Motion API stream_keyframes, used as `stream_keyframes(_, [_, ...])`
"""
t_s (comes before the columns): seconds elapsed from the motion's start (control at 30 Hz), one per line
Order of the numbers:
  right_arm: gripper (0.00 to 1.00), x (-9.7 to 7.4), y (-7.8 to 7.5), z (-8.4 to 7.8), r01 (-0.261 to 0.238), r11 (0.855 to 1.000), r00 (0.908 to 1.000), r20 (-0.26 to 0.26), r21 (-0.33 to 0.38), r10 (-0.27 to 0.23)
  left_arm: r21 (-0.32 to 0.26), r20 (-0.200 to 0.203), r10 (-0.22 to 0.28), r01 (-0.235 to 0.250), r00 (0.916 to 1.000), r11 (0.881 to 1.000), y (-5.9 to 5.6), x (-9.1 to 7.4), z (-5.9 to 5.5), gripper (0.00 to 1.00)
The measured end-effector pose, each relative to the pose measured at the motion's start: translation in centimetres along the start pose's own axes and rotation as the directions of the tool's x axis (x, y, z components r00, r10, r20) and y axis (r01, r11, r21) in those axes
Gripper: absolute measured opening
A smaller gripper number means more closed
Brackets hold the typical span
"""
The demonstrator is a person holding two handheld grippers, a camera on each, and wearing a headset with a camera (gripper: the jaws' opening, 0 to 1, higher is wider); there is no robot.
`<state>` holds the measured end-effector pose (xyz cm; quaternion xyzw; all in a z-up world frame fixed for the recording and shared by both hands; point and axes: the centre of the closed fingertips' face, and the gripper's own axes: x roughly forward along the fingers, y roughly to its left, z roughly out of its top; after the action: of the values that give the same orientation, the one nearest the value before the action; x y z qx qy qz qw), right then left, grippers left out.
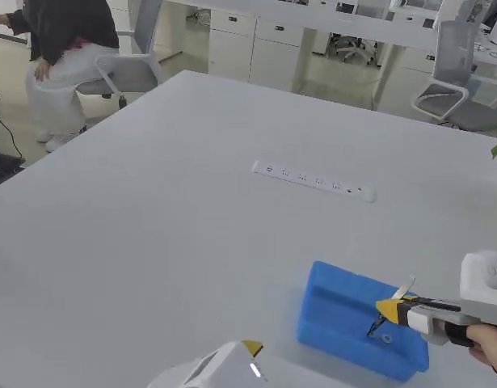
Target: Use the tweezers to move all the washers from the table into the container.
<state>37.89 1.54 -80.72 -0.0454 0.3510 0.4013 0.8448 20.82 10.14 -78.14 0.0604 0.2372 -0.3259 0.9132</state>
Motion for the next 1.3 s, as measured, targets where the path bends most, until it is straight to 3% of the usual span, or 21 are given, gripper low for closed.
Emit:
stream_keyframes(0.3, [0.04,0.2,0.0,0.2,0.002,1.000,1.0000,0.005,-0.029,-0.002,0.002,-0.002,0.008,-0.008,1.0000,1.000,0.2,-0.1,-0.1,0.77])
stream_keyframes(0.57, [0.04,-1.2,1.0,1.9,-0.004,0.999,0.9970,0.077,-0.036,0.007,0.007,-0.008,0.010,-0.010,0.9999,1.000,0.2,0.0,-0.2,0.77])
stream_keyframes(0.83, [0.04,-3.7,3.9,3.2,-0.042,0.998,0.9863,0.158,-0.038,0.048,0.006,-0.011,0.008,-0.008,0.9999,1.000,0.1,0.0,-0.2,0.77])
stream_keyframes(1.0, [0.04,-5.1,6.6,3.6,-0.092,0.995,0.9766,0.191,-0.040,0.098,0.009,-0.015,0.003,-0.003,0.9999,1.000,0.0,0.0,-0.3,0.77])
stream_keyframes(1.17, [0.04,-5.5,9.2,2.4,-0.133,0.991,0.9725,0.190,-0.029,0.136,0.014,-0.020,-0.002,0.002,0.9998,1.000,-0.1,0.1,-0.4,0.76])
stream_keyframes(1.3, [0.04,-5.2,10.0,0.5,-0.132,0.991,0.9761,0.174,-0.002,0.130,0.017,-0.025,-0.004,0.004,0.9997,1.000,-0.1,0.1,-0.4,0.76])
